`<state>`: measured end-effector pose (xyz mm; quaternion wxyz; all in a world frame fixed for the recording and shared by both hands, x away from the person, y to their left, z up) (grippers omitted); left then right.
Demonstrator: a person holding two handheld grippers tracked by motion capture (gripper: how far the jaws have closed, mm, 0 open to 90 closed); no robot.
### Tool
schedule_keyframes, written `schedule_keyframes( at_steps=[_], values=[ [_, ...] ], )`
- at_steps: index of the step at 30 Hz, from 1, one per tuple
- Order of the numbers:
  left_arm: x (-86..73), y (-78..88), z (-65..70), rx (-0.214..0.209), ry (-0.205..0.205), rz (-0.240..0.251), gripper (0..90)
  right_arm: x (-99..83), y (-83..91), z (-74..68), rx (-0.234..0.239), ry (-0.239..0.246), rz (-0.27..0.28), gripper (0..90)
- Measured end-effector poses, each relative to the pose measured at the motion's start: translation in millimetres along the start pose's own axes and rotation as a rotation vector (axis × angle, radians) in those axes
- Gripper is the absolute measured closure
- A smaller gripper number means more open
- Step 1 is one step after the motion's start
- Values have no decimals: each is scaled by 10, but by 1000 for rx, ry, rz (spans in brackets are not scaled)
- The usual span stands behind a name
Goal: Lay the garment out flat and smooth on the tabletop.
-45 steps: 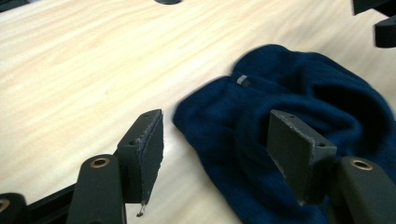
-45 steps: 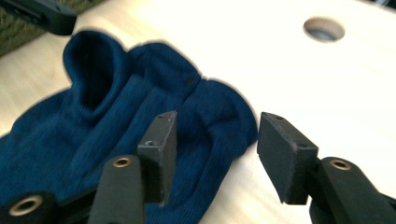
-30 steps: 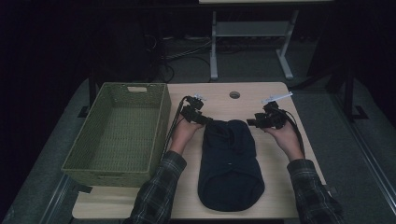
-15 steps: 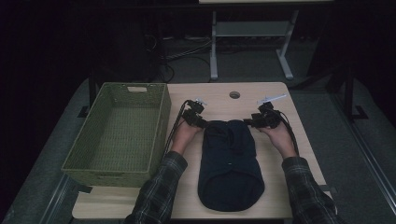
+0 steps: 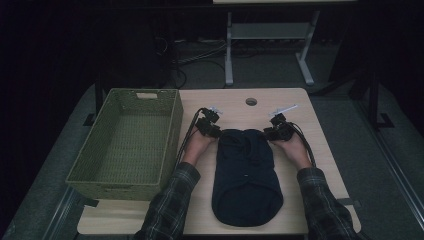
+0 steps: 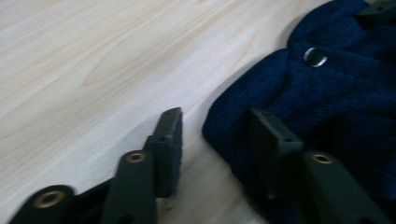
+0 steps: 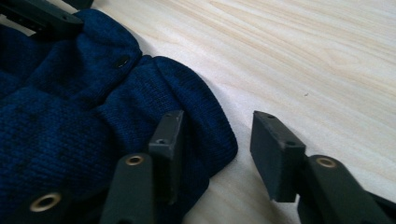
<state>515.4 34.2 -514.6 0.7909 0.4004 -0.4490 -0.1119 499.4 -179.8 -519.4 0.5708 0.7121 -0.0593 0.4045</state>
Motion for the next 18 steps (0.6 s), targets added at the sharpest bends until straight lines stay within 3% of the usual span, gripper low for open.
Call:
schedule_keyframes(
  at_steps=[2,8,13,18],
  values=[
    [-2,-6,21,-16,2,1,670,-4,4,-13,13,-2,-2,628],
    [2,-10,62,-31,12,-12,782,2,3,-53,11,8,-21,752],
    [4,11,65,-19,3,-28,817,13,9,-68,2,7,-33,792],
    [16,60,62,5,-7,-24,823,36,34,-87,-20,39,-34,801]
  ],
)
Point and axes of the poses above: each handheld gripper's, and its own axes: y roughly backward along the jaws, x roughly out of its top, z roughly to its right, the point moved 7 cm from there along -y, roughly forward along the jaws, and after that the axes turned 12 degrees about -x, right-handed, at the moved point
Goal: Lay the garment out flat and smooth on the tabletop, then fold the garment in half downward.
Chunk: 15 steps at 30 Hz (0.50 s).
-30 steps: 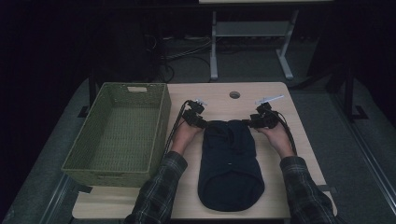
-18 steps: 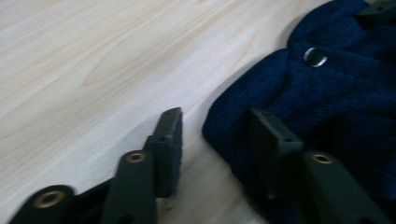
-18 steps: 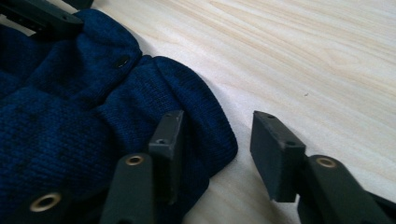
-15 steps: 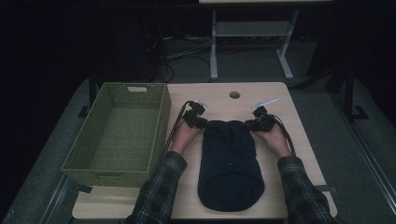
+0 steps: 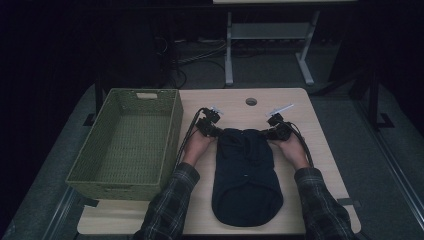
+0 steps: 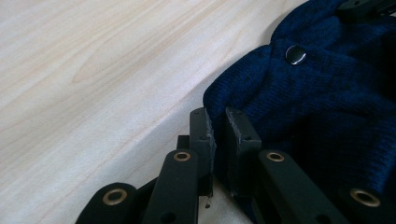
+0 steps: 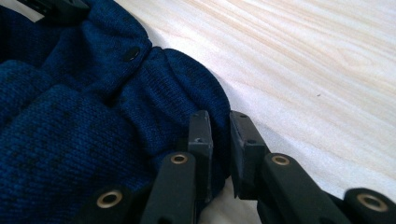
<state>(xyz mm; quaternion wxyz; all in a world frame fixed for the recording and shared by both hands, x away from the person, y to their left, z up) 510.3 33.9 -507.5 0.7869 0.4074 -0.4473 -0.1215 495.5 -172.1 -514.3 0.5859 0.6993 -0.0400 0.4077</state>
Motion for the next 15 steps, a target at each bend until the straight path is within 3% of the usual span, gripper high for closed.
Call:
schedule_keyframes(
  at_steps=[6,15],
  values=[
    [53,56,14,25,-14,28,823,39,72,20,18,-4,-1,803],
    [182,214,0,62,-20,92,822,279,279,22,-8,39,54,802]
  ],
)
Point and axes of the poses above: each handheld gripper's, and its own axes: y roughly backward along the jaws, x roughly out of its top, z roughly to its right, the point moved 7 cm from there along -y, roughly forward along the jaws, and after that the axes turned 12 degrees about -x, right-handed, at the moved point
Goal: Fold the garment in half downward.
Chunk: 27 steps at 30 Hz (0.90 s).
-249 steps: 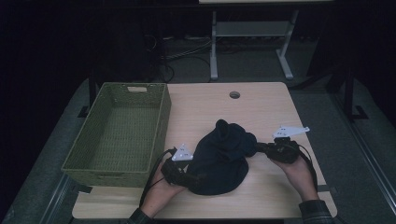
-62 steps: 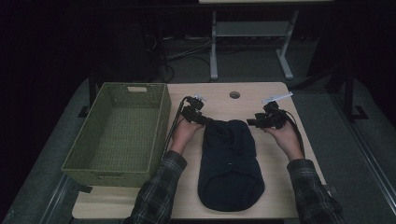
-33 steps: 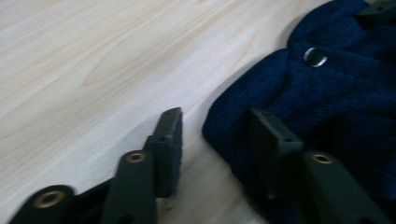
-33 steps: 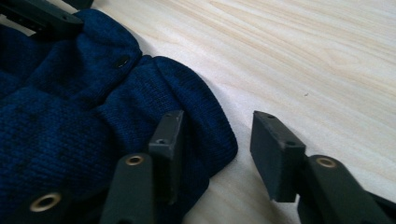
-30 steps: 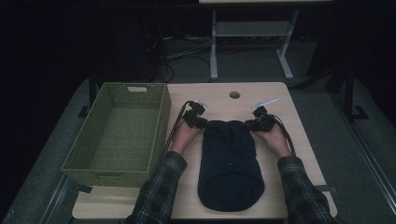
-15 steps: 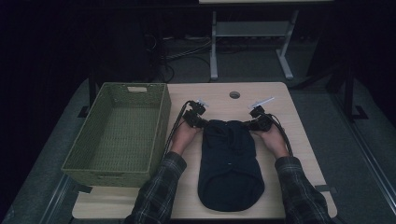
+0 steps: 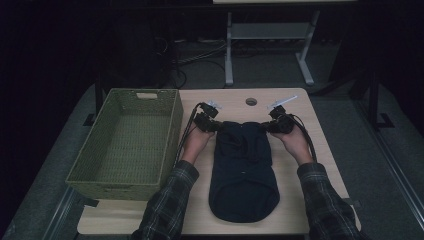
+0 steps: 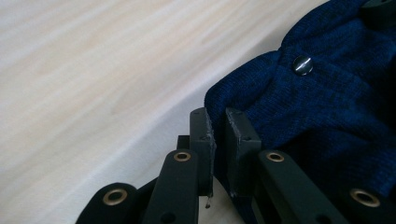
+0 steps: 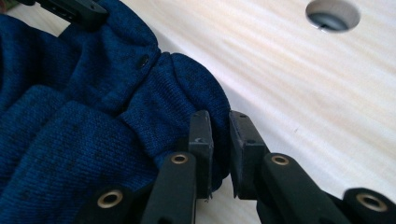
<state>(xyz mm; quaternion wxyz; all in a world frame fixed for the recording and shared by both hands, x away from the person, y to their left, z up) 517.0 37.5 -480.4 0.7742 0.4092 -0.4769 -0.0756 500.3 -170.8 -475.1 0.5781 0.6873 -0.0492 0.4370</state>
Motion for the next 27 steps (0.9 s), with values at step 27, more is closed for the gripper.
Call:
schedule_keyframes(
  at_steps=[27],
  values=[
    [482,519,159,45,-80,162,821,381,483,63,-41,11,162,800]
  ],
)
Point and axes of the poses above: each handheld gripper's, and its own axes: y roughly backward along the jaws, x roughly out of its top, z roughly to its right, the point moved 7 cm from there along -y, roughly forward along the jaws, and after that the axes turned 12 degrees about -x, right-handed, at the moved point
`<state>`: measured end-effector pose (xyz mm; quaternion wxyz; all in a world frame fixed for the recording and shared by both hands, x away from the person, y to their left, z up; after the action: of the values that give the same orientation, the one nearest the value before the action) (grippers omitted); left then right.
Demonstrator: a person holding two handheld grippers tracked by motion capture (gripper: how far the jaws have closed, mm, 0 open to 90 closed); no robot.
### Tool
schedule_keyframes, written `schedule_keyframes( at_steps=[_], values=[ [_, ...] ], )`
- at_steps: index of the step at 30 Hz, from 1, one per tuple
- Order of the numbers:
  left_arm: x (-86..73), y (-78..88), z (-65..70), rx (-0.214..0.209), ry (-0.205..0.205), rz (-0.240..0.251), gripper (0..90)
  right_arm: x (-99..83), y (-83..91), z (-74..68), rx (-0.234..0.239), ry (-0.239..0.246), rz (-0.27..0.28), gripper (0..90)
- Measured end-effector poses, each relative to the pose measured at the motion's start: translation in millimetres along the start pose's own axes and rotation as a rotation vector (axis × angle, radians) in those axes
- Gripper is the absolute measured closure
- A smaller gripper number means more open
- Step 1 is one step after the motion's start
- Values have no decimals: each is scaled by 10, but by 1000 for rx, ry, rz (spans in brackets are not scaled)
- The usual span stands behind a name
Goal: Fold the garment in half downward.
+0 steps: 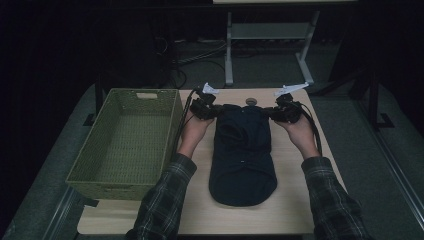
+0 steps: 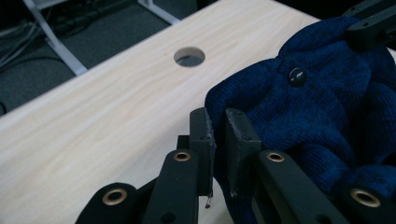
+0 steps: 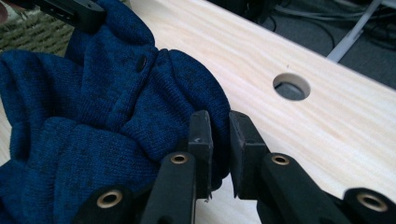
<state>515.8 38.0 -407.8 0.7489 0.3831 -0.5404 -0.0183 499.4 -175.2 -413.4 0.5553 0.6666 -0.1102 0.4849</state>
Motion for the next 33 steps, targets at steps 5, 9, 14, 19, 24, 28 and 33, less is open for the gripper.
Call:
schedule_keyframes(
  at_steps=[5,9,14,19,24,28,33],
  values=[
    [81,70,24,17,-25,10,821,110,93,9,-18,12,34,800],
    [-27,41,93,16,-39,-3,821,34,81,-35,-10,27,22,800],
    [-137,42,163,4,-40,1,821,-162,72,-121,1,36,19,799],
    [-215,96,265,-6,-44,15,821,-240,137,-170,19,33,29,798],
    [-275,167,364,-17,-55,19,820,-287,223,-234,39,37,27,796],
    [-330,224,445,-26,-66,20,819,-339,290,-288,47,38,39,793],
    [-373,294,559,-26,-95,21,819,-384,390,-339,56,29,52,791]
  ],
)
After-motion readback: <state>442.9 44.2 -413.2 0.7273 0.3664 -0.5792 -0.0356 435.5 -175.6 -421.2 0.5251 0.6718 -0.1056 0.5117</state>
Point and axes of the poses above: each handheld gripper's, and its own axes: y roughly backward along the jaws, x roughly out of its top, z roughly to its right, the point moved 7 cm from there along -y, roughly forward along the jaws, and after that the axes turned 12 degrees about -x, right-handed, at the moved point
